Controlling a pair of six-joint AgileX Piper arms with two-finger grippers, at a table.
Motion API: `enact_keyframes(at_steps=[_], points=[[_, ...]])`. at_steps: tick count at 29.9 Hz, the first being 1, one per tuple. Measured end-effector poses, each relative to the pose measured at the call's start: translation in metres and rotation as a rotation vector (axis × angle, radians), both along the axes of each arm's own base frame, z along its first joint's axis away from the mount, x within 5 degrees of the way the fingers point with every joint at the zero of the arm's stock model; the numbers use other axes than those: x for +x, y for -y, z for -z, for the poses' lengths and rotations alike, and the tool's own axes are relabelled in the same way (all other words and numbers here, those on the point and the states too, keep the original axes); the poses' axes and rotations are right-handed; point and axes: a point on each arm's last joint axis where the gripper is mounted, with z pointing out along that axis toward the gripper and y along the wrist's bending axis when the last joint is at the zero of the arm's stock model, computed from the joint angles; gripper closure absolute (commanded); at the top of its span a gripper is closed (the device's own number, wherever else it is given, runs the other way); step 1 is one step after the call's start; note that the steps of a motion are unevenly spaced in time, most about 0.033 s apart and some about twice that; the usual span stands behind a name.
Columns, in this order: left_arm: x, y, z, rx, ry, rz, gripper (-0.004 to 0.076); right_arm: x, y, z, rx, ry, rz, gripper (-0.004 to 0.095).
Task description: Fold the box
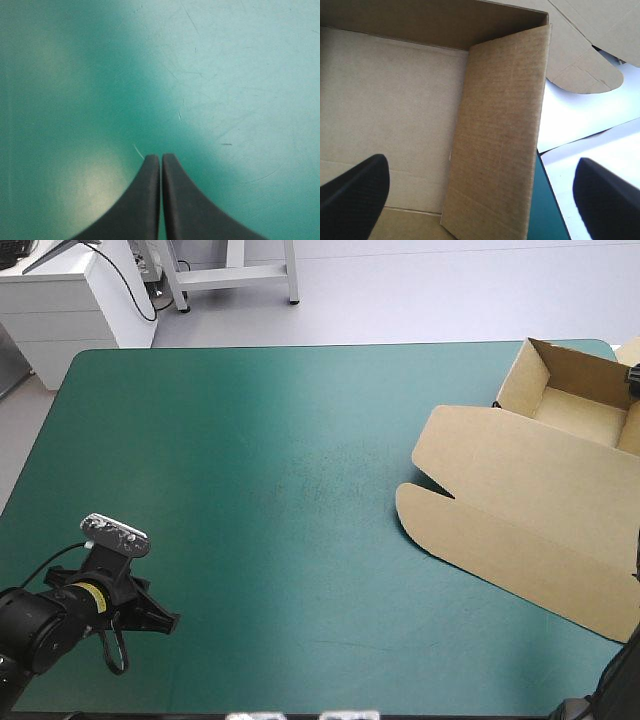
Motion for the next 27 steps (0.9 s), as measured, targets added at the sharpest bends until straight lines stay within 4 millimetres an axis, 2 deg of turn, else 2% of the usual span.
enact_keyframes(at_steps=[4, 6, 10, 15, 20, 23, 27], points=[[0.0, 0.0, 0.0, -0.001, 0.002, 0.0, 0.0731, 0.0, -0.001, 0.0, 0.012, 0.0, -0.003, -0.0012], [0.0, 0.0, 0.0, -0.001, 0.002, 0.0, 0.0731, 0.001, -0.003, 0.0, 0.03, 0.006, -0.008, 0.0058], [0.0, 0.0, 0.0, -0.001, 0.003, 0.0, 0.0731, 0.0, -0.008, -0.006, 0.062, 0.036, -0.039, 0.0392], [0.0, 0.0, 0.0, -0.001, 0.003, 0.0, 0.0731, -0.007, -0.022, -0.029, 0.111, 0.12, -0.089, 0.0922], [0.0, 0.0, 0.0, -0.001, 0.003, 0.0, 0.0731, -0.015, -0.041, -0.057, 0.19, 0.228, -0.151, 0.0925], [0.0, 0.0, 0.0, -0.001, 0.003, 0.0, 0.0731, -0.016, -0.059, -0.069, 0.207, 0.266, -0.203, 0.0925], [0.0, 0.0, 0.0, -0.003, 0.006, 0.001, 0.0731, -0.013, -0.104, -0.084, 0.199, 0.284, -0.321, 0.0925]])
